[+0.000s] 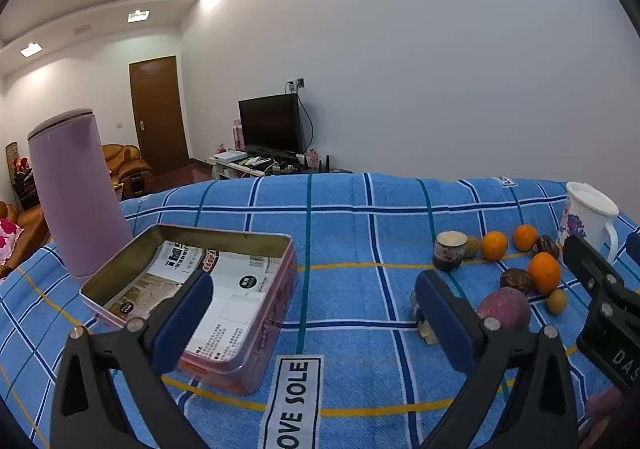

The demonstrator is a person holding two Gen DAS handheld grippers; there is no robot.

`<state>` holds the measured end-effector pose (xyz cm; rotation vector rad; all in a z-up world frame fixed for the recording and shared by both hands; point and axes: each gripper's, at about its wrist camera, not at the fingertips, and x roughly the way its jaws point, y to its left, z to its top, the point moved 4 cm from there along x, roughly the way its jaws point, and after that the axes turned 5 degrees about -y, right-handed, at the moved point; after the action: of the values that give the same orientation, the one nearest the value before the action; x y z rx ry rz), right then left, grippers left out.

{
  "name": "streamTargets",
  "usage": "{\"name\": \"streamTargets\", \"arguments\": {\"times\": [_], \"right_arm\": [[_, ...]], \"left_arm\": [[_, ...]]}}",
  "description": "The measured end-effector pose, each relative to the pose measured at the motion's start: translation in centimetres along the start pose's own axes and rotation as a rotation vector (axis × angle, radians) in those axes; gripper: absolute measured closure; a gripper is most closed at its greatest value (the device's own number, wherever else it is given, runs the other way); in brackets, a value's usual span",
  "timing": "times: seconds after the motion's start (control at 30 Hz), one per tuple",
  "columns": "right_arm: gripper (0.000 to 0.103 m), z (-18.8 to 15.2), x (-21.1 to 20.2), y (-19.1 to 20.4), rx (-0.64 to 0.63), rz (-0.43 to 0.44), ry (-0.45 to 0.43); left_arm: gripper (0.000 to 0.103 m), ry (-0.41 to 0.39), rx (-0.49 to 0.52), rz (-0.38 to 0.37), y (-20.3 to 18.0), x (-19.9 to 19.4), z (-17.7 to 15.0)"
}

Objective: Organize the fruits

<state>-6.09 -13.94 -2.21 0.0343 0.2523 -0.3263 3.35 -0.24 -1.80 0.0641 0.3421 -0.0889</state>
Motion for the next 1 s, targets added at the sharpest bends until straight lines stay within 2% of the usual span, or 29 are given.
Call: {"name": "streamTargets", "arguments": {"times": [1.0], "right_arm": [[0.001,-0.06,0.27,-0.03,0.004,0.004,0.014]], "left_arm": [[0.0,0.004,0.004,-0.006,-0.11,0.01,-0.06]]}}
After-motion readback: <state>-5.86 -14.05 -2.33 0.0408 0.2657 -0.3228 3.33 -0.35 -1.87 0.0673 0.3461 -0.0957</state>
